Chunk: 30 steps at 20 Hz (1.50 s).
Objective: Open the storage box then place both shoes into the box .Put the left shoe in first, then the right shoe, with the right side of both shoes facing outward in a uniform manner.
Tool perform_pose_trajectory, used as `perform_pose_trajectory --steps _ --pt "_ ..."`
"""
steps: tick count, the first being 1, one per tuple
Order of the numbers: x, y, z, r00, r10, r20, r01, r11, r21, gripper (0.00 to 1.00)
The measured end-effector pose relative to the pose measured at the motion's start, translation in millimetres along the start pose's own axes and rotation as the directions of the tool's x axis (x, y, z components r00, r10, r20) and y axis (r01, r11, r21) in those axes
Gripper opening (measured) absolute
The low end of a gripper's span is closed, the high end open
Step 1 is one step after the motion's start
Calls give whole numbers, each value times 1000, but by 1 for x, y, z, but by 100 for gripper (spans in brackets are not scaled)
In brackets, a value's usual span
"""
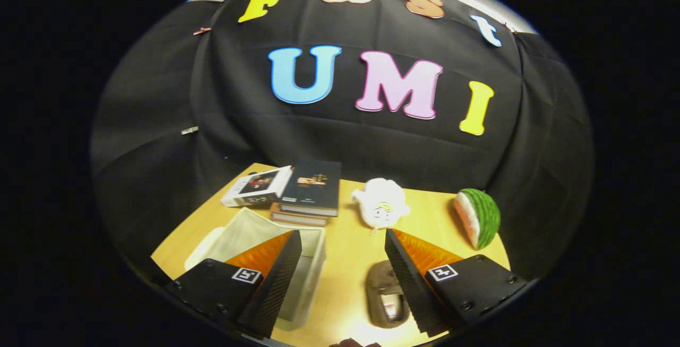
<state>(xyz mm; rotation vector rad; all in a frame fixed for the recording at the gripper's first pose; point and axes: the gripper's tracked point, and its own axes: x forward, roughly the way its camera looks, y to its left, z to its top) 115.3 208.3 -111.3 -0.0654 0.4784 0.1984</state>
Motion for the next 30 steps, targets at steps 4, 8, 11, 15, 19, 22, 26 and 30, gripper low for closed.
perform_pose_trajectory --steps 4,8,11,15,19,22,26,30 --pt "-12 -46 -27 999 -19 -29 20 998 54 97" --pt "-22 -84 -63 996 -51 -73 56 996 67 97" --pt "-24 -103 -95 990 -61 -127 64 998 16 96" --pt "-18 -110 -138 979 -34 -200 25 999 -48 98" --pt "0 -103 -181 957 11 -290 -30 998 -60 98" --pt "12 -103 -205 937 33 -348 -75 991 -107 98" --pt "35 -104 -232 904 55 -424 -123 983 -135 99" --pt "53 -110 -244 876 56 -479 -126 985 -115 98"
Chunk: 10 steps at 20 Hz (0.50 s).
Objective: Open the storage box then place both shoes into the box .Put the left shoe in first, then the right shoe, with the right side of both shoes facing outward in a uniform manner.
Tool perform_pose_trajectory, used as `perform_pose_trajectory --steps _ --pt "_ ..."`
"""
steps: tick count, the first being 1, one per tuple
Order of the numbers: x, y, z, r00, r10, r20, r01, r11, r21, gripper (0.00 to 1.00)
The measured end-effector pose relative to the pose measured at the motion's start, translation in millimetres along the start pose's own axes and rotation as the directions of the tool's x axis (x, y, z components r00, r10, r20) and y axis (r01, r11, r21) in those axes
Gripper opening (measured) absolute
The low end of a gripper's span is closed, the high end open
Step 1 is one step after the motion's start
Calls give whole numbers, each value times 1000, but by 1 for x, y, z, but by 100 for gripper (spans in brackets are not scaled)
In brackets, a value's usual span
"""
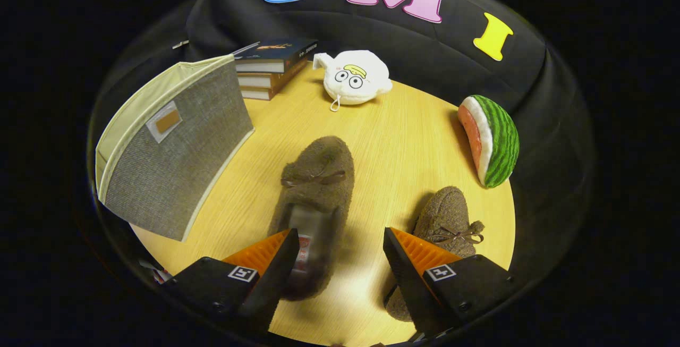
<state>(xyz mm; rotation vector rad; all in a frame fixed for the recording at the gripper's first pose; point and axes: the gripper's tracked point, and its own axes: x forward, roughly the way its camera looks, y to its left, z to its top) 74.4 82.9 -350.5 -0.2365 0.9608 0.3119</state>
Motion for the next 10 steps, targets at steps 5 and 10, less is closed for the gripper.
perform_pose_trajectory --steps 5,10 --pt "19 -2 4 999 17 -27 -16 999 29 98" --pt "34 -7 4 996 56 -63 -50 994 97 98"
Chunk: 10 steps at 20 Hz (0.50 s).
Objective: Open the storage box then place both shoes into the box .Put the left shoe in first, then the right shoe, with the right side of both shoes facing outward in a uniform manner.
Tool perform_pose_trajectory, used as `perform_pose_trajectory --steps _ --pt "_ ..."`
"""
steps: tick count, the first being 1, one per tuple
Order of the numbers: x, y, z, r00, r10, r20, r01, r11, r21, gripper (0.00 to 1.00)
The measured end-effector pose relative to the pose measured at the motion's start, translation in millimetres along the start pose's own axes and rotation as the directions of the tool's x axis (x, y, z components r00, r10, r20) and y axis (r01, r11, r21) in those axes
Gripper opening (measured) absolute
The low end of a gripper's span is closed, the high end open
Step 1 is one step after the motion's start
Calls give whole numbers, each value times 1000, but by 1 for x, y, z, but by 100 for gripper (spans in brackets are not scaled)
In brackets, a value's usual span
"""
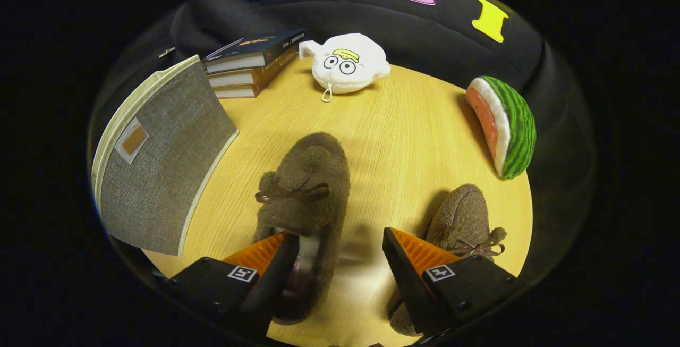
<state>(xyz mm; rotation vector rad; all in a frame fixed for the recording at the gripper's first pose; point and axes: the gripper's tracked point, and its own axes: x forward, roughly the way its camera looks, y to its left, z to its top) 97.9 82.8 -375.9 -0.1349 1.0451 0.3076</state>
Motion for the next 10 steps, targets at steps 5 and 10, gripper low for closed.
perform_pose_trajectory --steps 5,10 --pt "8 -6 4 1000 17 -15 -16 997 74 97" --pt "20 9 7 995 87 -37 -82 987 138 72"
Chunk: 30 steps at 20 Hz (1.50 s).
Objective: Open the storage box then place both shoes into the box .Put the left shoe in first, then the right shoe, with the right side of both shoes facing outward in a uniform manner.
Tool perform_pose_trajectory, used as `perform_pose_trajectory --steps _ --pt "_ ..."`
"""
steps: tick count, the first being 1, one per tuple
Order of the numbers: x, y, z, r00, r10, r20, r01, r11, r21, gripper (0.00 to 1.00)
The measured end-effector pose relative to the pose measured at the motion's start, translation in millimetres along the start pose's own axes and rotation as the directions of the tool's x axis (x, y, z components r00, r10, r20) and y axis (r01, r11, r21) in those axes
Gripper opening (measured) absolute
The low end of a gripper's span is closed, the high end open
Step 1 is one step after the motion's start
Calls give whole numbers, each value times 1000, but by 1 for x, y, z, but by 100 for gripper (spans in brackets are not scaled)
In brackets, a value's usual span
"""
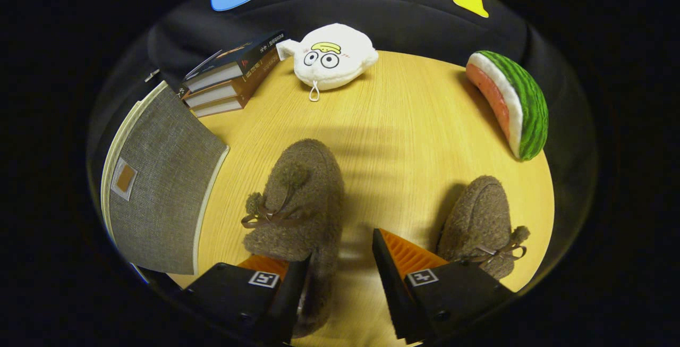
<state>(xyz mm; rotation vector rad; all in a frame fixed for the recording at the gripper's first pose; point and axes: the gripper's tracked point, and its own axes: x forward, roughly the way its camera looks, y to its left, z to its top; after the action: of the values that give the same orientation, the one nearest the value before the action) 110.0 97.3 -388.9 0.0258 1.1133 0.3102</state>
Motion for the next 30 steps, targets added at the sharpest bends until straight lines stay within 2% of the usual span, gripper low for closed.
perform_pose_trajectory --steps 2,4,6,9,15,19,22,25,30 --pt "2 8 0 1000 19 -8 -19 1000 6 48" --pt "2 8 1 1000 2 -7 -2 1000 -7 29" --pt "1 7 0 1000 1 -8 -1 1000 0 15" --pt "1 5 0 999 32 -20 -31 999 38 6" --pt "-8 11 5 997 71 -20 -69 994 84 5" --pt "-37 27 22 996 80 32 -84 985 150 5" --pt "-70 36 38 995 47 88 -64 978 197 5" --pt "-113 60 54 988 32 150 -73 957 281 5" --pt "-163 126 73 968 63 241 -156 908 389 5"
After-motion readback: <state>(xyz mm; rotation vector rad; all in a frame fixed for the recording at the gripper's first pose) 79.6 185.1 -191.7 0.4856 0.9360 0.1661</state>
